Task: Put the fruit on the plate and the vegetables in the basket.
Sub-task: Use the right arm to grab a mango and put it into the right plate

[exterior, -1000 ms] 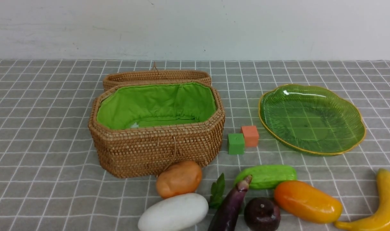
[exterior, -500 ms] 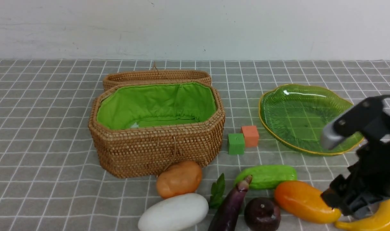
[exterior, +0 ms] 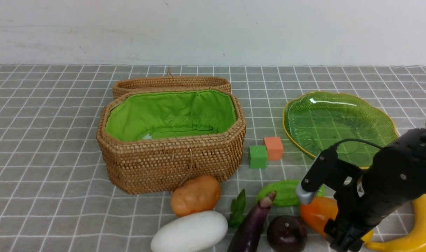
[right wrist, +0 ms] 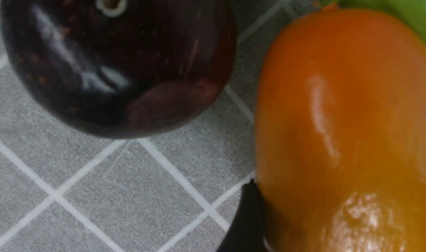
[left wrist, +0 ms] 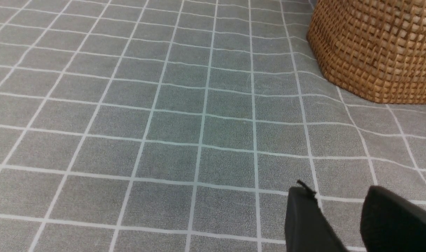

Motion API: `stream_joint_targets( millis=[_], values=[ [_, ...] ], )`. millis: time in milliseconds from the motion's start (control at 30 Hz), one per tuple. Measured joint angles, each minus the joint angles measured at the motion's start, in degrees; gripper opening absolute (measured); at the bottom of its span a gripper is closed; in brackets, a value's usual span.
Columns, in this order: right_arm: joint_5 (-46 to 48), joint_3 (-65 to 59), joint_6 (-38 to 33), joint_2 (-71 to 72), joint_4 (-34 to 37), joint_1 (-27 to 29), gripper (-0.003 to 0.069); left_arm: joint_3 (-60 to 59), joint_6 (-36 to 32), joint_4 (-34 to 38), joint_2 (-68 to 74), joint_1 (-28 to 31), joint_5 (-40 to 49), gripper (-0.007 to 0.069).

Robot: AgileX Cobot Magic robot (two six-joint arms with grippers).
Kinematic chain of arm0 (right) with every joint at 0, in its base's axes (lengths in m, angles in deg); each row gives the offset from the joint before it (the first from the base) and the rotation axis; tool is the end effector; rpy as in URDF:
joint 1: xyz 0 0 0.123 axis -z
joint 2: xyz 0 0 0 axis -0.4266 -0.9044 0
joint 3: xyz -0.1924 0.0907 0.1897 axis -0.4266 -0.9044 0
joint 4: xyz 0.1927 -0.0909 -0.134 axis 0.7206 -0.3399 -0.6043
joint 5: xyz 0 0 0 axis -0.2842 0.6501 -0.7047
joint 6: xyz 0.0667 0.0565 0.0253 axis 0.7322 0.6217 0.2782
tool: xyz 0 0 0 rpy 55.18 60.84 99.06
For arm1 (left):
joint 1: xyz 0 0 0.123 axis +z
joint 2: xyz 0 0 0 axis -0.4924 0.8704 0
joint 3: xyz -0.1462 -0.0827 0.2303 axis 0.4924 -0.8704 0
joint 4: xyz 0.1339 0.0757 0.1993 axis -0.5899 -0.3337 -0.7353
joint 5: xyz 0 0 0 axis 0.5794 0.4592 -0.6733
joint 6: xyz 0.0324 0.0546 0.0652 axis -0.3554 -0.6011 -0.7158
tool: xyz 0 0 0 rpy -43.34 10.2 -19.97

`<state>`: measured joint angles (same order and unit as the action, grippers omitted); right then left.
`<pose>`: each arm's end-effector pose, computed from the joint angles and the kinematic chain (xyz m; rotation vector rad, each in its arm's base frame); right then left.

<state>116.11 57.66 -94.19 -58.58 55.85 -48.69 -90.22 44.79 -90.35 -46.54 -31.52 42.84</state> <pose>0.2675 0.1096 0.1793 -1.2102 2.5671 -0.1047 0.0525 0.0022 0.1684 -0.1354 1.8897 -0.0798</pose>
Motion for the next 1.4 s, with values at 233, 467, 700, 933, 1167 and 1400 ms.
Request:
stream_joint_targets(
  millis=[233,467,700,933,1167,1400],
  values=[
    [3.1,0.0,-1.3,2.2,0.7,0.0,0.0559,0.0,0.0,0.0,0.0,0.0,0.0,0.0238],
    [15.7,6.9,-0.4,9.5,4.7,3.4,0.0559,0.0,0.0,0.0,0.0,0.0,0.0,0.0238],
    [14.1,23.0,5.4,4.2,18.9,18.4,0.0559,0.0,0.0,0.0,0.0,0.0,0.0,0.0238],
    [5.3,32.6,12.0,-10.0,27.8,24.9,0.0559,0.0,0.0,0.0,0.0,0.0,0.0,0.0238],
    [-0.7,34.8,14.9,-20.2,29.7,25.1,0.0627,0.0,0.0,0.0,0.0,0.0,0.0,0.0238],
    [4.3,35.0,21.6,-17.3,24.3,25.1,0.0674,0.0,0.0,0.0,0.0,0.0,0.0,0.0238]
  ],
)
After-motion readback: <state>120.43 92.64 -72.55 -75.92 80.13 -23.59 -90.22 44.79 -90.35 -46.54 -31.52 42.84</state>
